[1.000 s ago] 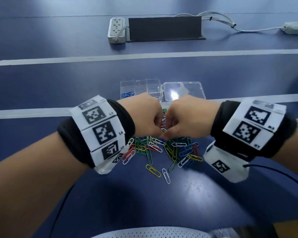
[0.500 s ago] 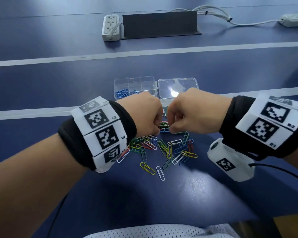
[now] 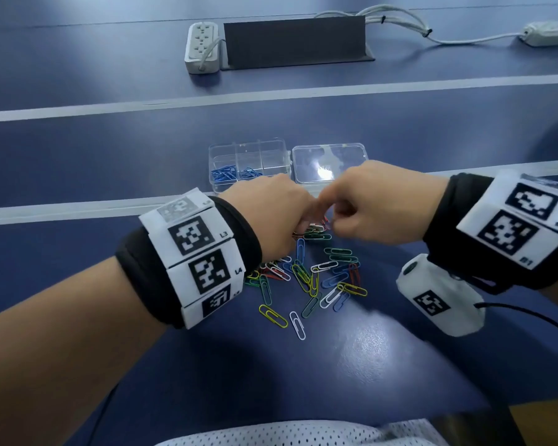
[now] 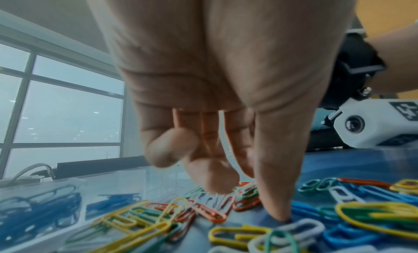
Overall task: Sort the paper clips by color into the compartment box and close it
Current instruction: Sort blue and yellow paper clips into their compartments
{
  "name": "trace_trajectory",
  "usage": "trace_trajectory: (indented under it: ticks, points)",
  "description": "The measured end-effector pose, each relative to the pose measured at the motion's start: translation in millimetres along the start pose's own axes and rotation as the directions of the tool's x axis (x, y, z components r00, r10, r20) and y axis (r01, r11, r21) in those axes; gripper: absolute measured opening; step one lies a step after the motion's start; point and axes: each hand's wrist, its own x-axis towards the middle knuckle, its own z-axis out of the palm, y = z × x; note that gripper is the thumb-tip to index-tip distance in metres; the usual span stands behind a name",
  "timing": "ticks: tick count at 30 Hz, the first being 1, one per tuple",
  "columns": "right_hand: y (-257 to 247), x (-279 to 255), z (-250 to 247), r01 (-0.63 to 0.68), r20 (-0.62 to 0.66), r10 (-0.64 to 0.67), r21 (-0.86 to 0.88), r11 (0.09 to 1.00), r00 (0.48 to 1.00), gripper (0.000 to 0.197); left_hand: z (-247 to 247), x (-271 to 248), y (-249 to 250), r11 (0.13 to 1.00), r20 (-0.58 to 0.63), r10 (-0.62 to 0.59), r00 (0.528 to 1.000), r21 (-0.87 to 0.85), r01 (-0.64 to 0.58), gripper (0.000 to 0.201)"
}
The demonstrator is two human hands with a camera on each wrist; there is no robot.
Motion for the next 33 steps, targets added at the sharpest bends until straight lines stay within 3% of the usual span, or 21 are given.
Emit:
trace_trajectory:
  ticks: [4,7,9,15,19,27,33]
  points:
    - [8.6,-11.9,-0.3,-0.084,0.083,0.073,0.145,0.986,0.994,0.024,-0.2,1.7,4.2,0.997,0.058,0.073,0.996,0.009,-0.074,0.020]
    - [8.6,-21.9,3.9,-0.079,0.141,0.055,0.170,0.982,0.988,0.015,-1.7,3.3,4.6,0.993,0.075,0.107,0.991,0.038,-0.110,0.021]
    - [6.6,-25.4,8.6,-0.034,0.142,0.019,0.105,0.994,0.990,0.007,-1.8,3.8,2.4,0.988,0.076,0.145,0.987,0.041,-0.148,0.018]
    - [2.0,-26.8,20.9,0.065,0.115,-0.048,-0.154,0.986,0.992,0.011,-4.8,-2.5,-3.5,0.987,0.013,0.149,0.989,-0.068,-0.148,0.012]
    - [0.7,-27.6,18.6,0.072,0.072,-0.056,-0.243,0.967,0.996,0.016,-3.4,-9.2,-8.8,0.984,0.057,0.135,0.989,-0.125,-0.127,0.032]
    - [-2.9,-23.4,22.5,0.102,0.096,-0.086,-0.179,0.978,0.992,0.011,2.3,-13.6,-5.7,0.987,0.124,0.120,0.985,-0.125,-0.105,0.003]
    - [1.7,-26.5,19.9,0.043,0.063,-0.038,-0.084,0.996,0.997,0.012,3.2,-11.2,-5.3,0.990,0.125,0.137,0.983,-0.008,-0.138,0.014]
